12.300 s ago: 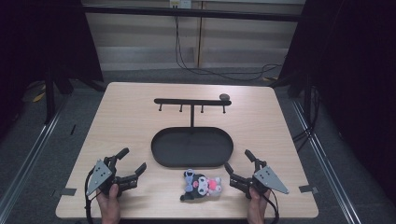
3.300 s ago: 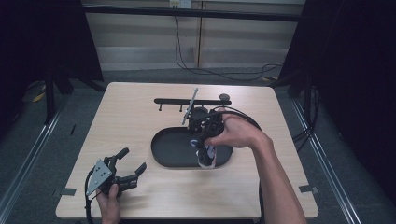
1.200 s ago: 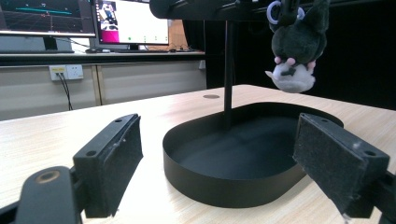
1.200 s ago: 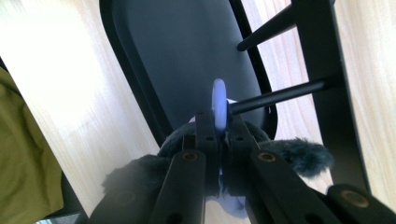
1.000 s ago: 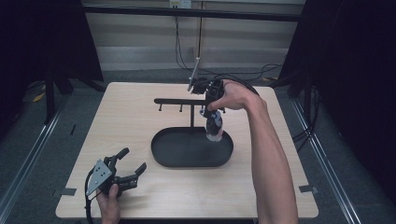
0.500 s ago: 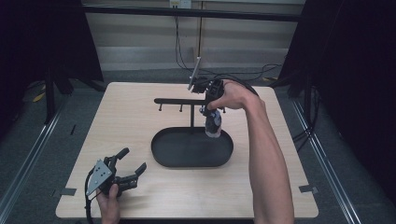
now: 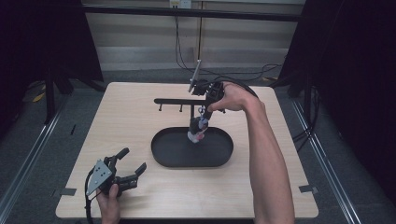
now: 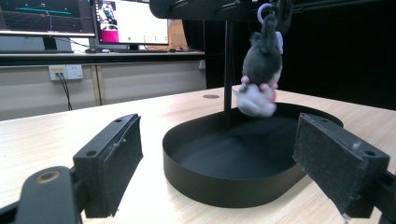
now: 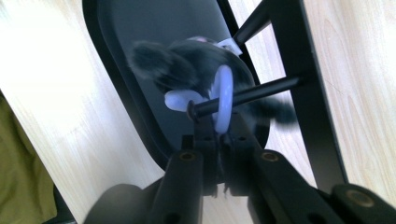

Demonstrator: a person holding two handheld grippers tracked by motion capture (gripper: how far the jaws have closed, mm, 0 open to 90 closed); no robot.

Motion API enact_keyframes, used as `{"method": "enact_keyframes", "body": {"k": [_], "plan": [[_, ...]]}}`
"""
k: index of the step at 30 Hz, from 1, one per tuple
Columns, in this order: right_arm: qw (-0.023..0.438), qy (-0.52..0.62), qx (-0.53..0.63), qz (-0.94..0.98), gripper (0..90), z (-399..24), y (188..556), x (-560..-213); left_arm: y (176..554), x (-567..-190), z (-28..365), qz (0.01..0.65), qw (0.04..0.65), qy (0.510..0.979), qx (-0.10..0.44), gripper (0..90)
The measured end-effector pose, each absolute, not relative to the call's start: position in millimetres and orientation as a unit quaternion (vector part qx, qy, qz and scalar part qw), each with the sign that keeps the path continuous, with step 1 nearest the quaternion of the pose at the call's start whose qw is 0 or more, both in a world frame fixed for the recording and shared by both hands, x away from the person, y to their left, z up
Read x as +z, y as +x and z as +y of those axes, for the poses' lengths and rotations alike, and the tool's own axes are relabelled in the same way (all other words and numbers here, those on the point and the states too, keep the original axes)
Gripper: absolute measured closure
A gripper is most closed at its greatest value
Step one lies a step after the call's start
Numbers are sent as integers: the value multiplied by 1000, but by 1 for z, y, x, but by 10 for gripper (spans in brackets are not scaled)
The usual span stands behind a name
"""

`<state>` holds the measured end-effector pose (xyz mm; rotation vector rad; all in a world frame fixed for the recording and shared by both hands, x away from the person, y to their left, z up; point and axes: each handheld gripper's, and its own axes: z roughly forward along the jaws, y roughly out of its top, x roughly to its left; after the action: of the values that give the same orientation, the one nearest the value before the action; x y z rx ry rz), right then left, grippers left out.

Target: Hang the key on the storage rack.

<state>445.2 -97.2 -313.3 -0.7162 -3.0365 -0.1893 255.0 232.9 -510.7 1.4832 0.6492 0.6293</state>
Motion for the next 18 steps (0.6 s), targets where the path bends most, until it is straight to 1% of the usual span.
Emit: {"method": "enact_keyframes", "body": {"k": [2,6,10,12,18], "plan": [[10,-233,-70,-970,772,-99,444,-312,255,-511,233,285,646,652,277,153],[16,-237,-77,-968,703,-102,439,-311,255,-511,233,285,646,652,277,153],[15,-238,-91,-967,648,-106,434,-314,255,-511,232,289,650,648,275,153],[25,-238,-98,-966,632,-107,431,-313,255,-511,233,285,646,652,277,153],[22,-246,-115,-962,548,-112,421,-312,255,-510,233,285,643,655,275,153]]}}
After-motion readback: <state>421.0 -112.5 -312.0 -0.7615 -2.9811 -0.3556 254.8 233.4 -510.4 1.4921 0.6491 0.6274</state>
